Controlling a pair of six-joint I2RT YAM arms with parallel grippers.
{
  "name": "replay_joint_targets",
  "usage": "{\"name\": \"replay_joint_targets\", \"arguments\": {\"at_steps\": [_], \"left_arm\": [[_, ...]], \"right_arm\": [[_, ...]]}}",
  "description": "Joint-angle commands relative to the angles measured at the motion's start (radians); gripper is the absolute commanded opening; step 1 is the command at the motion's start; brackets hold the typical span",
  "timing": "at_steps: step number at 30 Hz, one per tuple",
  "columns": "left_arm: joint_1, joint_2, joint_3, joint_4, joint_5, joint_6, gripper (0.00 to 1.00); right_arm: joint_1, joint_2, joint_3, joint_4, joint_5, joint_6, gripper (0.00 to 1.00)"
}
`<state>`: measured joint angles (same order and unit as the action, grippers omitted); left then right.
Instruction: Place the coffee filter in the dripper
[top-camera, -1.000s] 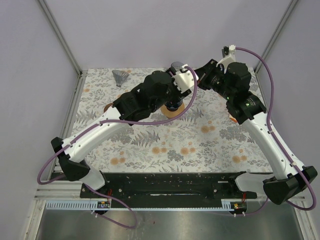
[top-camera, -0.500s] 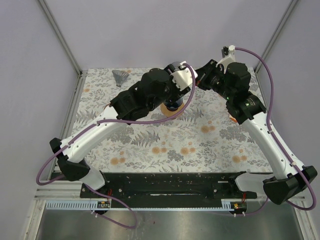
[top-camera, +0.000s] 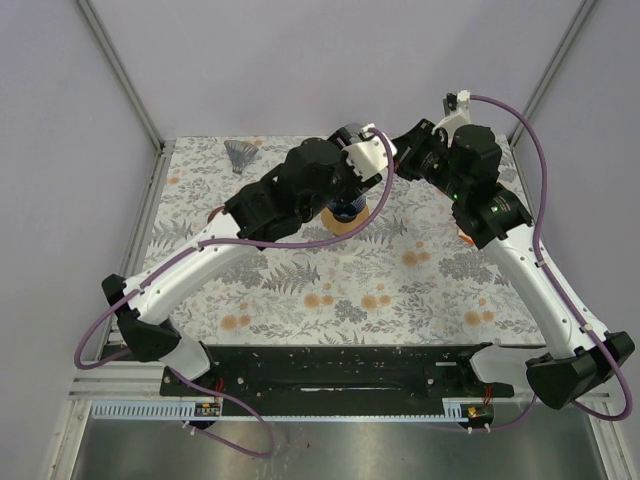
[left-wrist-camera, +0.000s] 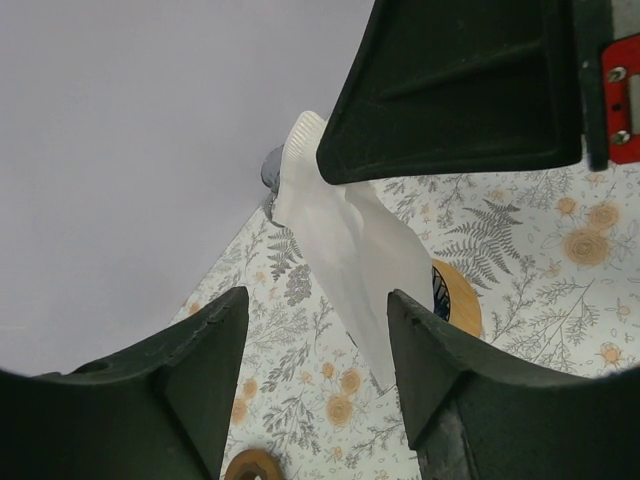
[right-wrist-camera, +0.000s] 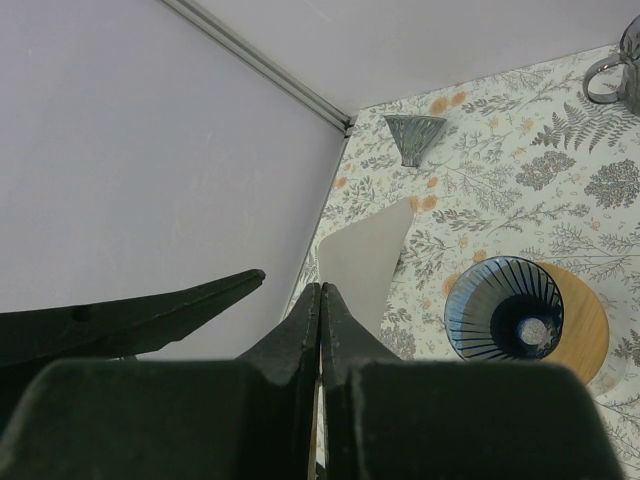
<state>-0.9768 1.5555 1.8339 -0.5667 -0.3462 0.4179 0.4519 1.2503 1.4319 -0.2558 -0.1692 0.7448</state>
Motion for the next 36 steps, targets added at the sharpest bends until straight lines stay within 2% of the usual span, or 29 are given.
{"name": "replay_joint_targets", "arguments": {"at_steps": [1, 7, 11, 12, 16, 18, 22, 26, 27, 30, 36], "left_arm": [[0.003, 0.012, -0.019, 0.099, -0.065, 0.035, 0.62], [0.003, 0.020, -0.050, 0.131, -0.091, 0.053, 0.61], [0.003, 0.018, -0.064, 0.134, -0.093, 0.053, 0.57], [0.003, 0.021, -0.065, 0.134, -0.093, 0.052, 0.51], [0.003, 0.015, -0.061, 0.116, -0.076, 0.015, 0.16], [0.004, 0.014, -0.044, 0.079, -0.050, -0.022, 0.00], [0.030, 0.003, -0.036, 0.030, -0.019, -0.140, 0.00], [0.055, -0.006, -0.027, 0.025, -0.069, -0.212, 0.00], [0.055, -0.006, -0.021, 0.025, -0.083, -0.214, 0.00], [0.053, -0.005, -0.013, 0.025, -0.108, -0.228, 0.00], [0.062, -0.003, 0.004, 0.008, -0.090, -0.281, 0.00]], "right_arm": [[0.010, -0.018, 0.004, 0.032, -0.003, -0.005, 0.00], [0.010, -0.017, 0.002, 0.039, -0.015, 0.004, 0.00], [0.010, -0.018, 0.001, 0.040, -0.016, 0.002, 0.00], [0.010, -0.017, 0.001, 0.039, -0.015, 0.001, 0.00], [0.010, -0.008, -0.001, 0.041, -0.018, -0.024, 0.00], [0.010, -0.003, -0.005, 0.052, -0.030, -0.036, 0.22], [0.017, 0.000, -0.014, 0.041, -0.027, -0.071, 0.44], [0.097, -0.018, -0.024, -0.016, 0.109, -0.127, 0.53], [0.117, -0.025, -0.031, -0.016, 0.141, -0.130, 0.60], [0.163, -0.041, -0.050, -0.016, 0.233, -0.124, 0.61], [0.186, -0.022, -0.085, 0.001, 0.267, -0.095, 0.61]]}}
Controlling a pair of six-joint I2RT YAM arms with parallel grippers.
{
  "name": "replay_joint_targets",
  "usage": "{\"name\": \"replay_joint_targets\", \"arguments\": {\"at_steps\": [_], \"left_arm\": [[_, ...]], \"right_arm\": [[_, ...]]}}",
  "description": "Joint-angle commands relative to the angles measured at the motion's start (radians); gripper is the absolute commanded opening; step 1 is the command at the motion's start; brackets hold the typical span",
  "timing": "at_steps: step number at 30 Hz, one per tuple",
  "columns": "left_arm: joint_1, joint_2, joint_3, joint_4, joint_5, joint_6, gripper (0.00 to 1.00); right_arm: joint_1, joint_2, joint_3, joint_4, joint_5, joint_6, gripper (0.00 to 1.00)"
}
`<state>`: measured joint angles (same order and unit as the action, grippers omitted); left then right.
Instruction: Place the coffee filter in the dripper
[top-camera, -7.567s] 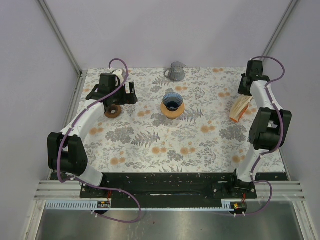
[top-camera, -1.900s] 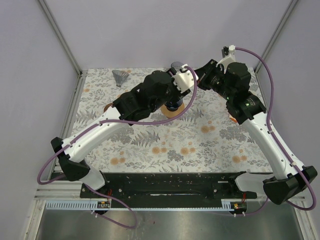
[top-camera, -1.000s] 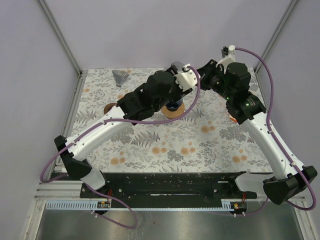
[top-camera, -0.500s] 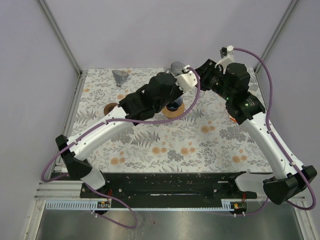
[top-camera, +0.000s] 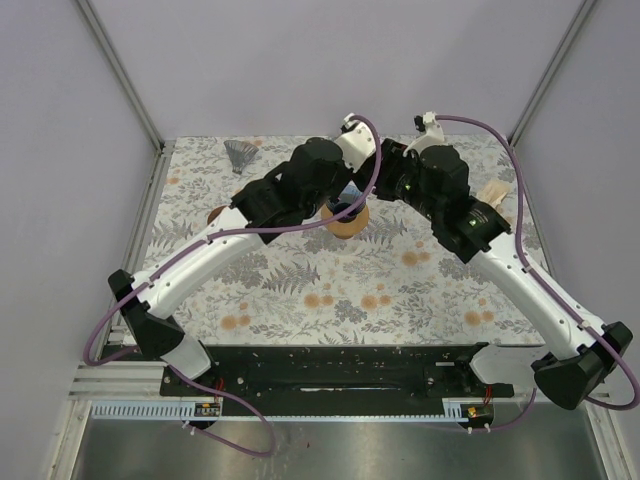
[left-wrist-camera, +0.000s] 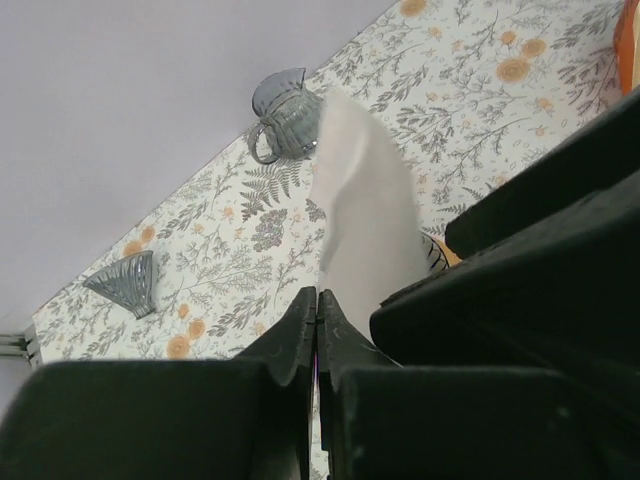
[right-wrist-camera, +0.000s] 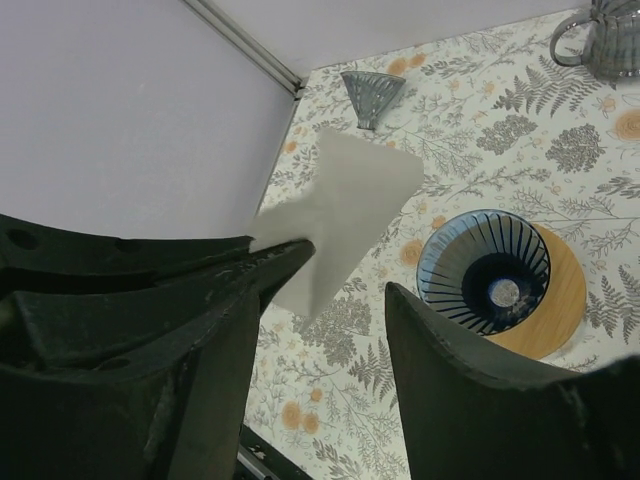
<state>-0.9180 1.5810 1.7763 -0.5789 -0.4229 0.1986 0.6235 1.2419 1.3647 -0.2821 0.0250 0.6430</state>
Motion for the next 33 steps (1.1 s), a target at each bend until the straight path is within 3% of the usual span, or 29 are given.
{"name": "replay_joint_targets", "arguments": {"at_steps": [1, 5, 11, 20, 24, 28, 33], "left_arm": [[0.008, -0.030, 0.063, 0.022, -0.010, -0.067, 0.00], [0.037, -0.026, 0.069, 0.021, 0.001, -0.088, 0.00], [0.044, -0.021, 0.097, -0.007, 0.038, -0.140, 0.00], [0.065, -0.030, 0.089, 0.004, 0.023, -0.131, 0.00], [0.065, -0.044, 0.043, 0.054, -0.060, -0.027, 0.00], [0.065, -0.065, -0.015, 0.126, -0.149, 0.074, 0.00], [0.079, -0.081, -0.028, 0.110, -0.100, 0.059, 0.00]], "right_arm": [[0.016, -0.012, -0.022, 0.030, 0.079, 0.012, 0.61], [0.021, -0.022, -0.041, 0.041, 0.150, 0.011, 0.63], [0.025, 0.053, -0.006, 0.080, 0.079, 0.029, 0.59], [0.038, 0.096, 0.010, 0.115, 0.110, 0.018, 0.18], [0.036, 0.077, 0.016, 0.071, 0.185, -0.035, 0.00], [0.035, 0.079, 0.051, -0.018, 0.242, -0.101, 0.00], [0.002, 0.134, 0.149, -0.149, 0.193, -0.146, 0.00]]}}
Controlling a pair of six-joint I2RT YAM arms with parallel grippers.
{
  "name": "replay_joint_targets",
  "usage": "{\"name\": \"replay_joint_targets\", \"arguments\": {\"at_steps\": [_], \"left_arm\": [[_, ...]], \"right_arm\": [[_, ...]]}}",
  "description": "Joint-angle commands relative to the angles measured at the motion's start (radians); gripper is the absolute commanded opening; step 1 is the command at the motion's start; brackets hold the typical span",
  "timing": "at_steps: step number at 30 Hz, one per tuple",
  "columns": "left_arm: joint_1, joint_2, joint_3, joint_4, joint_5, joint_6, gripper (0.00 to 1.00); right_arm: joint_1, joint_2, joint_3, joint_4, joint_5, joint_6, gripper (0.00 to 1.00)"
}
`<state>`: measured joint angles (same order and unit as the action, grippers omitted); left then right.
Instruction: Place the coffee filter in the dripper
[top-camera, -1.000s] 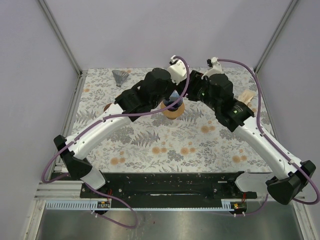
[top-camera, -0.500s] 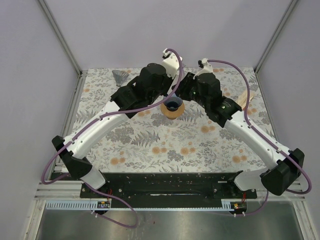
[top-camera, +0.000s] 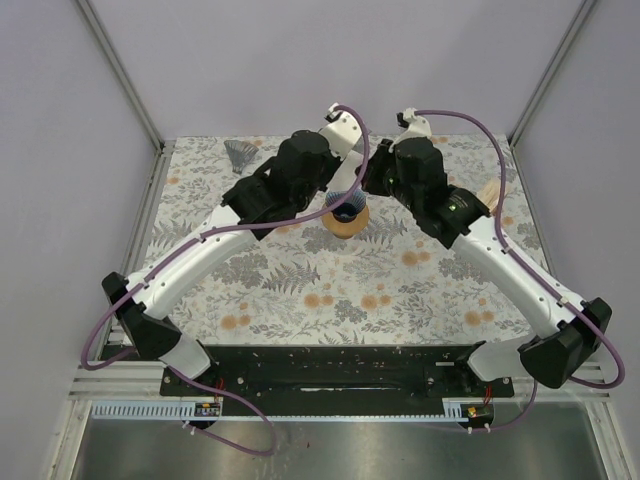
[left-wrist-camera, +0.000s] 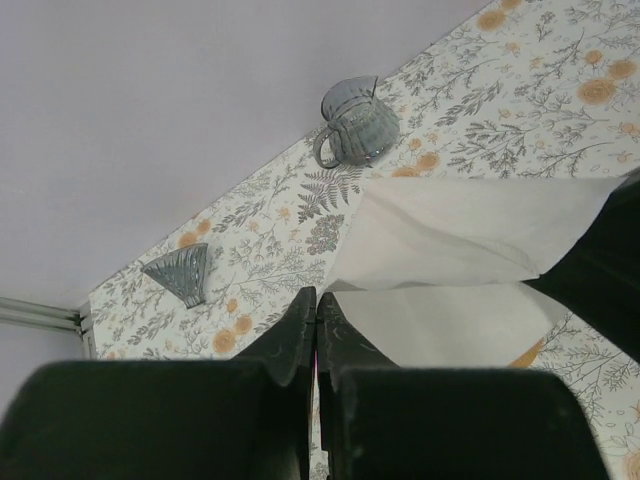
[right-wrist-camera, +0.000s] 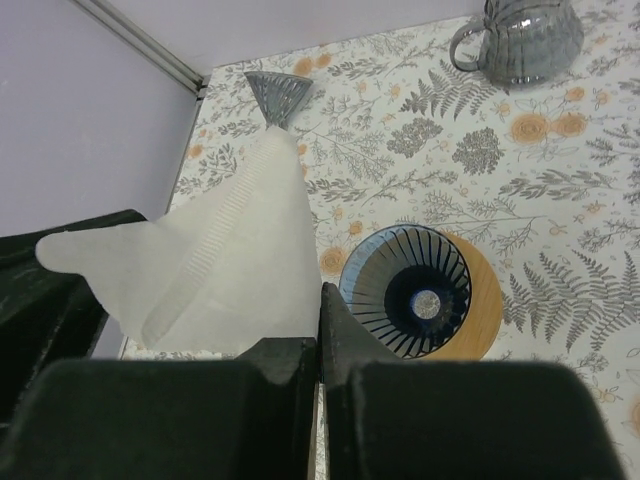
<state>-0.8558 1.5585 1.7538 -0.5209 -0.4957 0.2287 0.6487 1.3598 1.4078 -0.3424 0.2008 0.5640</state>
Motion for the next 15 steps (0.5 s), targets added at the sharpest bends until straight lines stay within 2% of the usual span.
{"name": "replay_joint_targets", "arguments": {"at_steps": [1, 8, 15], "left_arm": [[0.027, -0.060, -0.008, 0.039, -0.003, 0.012, 0.00], [0.116, -0.043, -0.014, -0.037, 0.183, -0.121, 0.00], [0.167, -0.002, -0.034, -0.096, 0.341, -0.224, 0.00]], "right_arm": [[-0.038, 0.024, 0.126, -0.110, -0.004, -0.065, 0.00], [-0.113, 0.142, 0.316, -0.346, -0.188, -0.136, 0.00], [-0.181, 0.228, 0.427, -0.522, -0.328, -0.199, 0.03]]}}
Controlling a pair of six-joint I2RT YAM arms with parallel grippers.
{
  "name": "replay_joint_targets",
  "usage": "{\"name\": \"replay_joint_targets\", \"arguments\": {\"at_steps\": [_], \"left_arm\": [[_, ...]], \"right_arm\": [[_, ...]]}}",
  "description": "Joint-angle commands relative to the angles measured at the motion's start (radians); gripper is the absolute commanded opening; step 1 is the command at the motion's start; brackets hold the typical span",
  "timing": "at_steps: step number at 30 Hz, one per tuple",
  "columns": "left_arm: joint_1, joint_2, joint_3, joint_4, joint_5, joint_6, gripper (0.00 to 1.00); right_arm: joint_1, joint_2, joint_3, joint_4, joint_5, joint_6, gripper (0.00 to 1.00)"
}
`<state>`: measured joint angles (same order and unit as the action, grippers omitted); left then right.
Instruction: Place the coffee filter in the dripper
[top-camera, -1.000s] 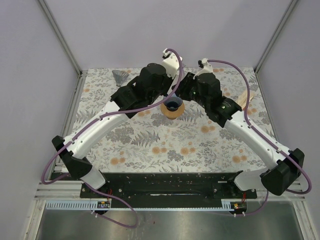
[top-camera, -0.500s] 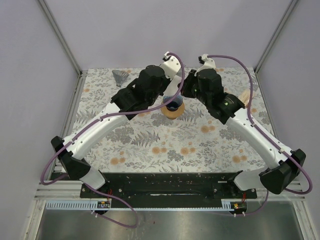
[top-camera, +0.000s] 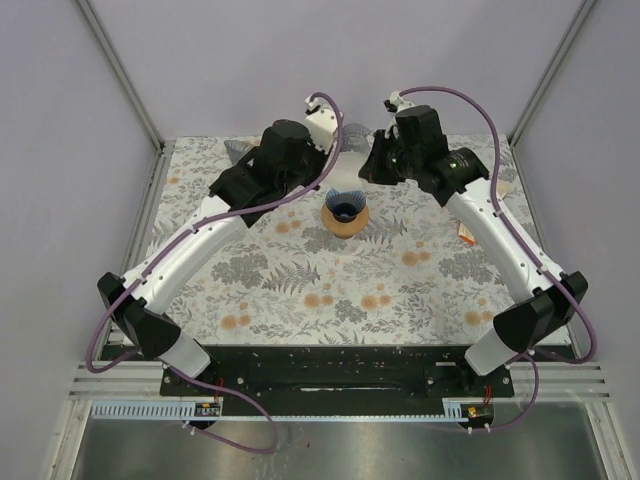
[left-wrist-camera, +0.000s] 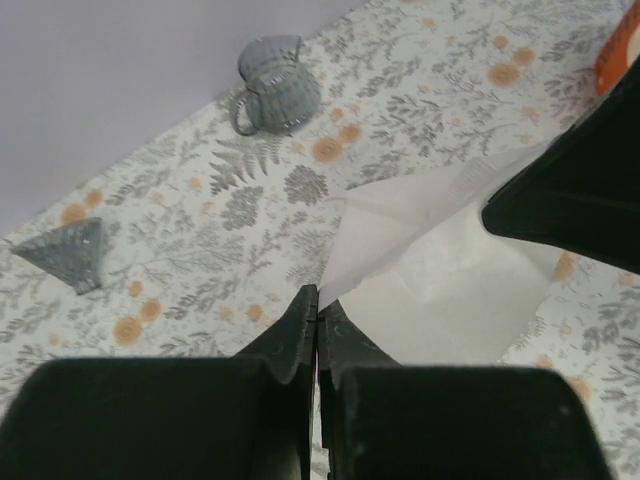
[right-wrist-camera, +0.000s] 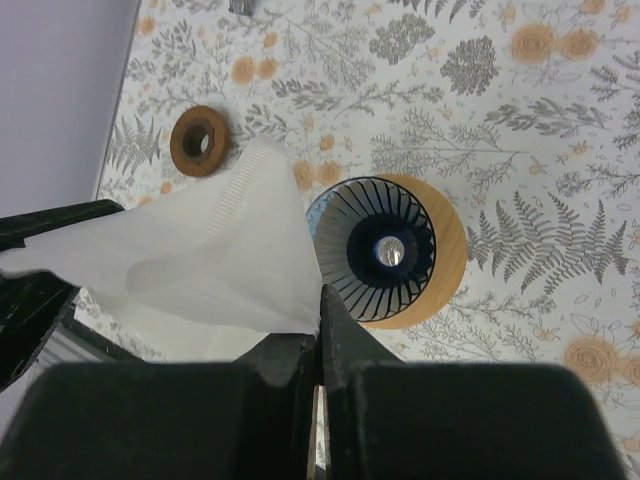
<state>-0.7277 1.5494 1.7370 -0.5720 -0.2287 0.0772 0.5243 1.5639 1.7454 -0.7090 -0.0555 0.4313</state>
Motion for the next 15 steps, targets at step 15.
{"name": "replay_joint_targets", "arguments": {"at_steps": [15], "left_arm": [[0.126, 0.147, -0.010, -0.123, 0.331, -0.252, 0.00]], "right_arm": [[-0.075, 0.214, 0.221, -0.280, -0.129, -0.128, 0.15]]}}
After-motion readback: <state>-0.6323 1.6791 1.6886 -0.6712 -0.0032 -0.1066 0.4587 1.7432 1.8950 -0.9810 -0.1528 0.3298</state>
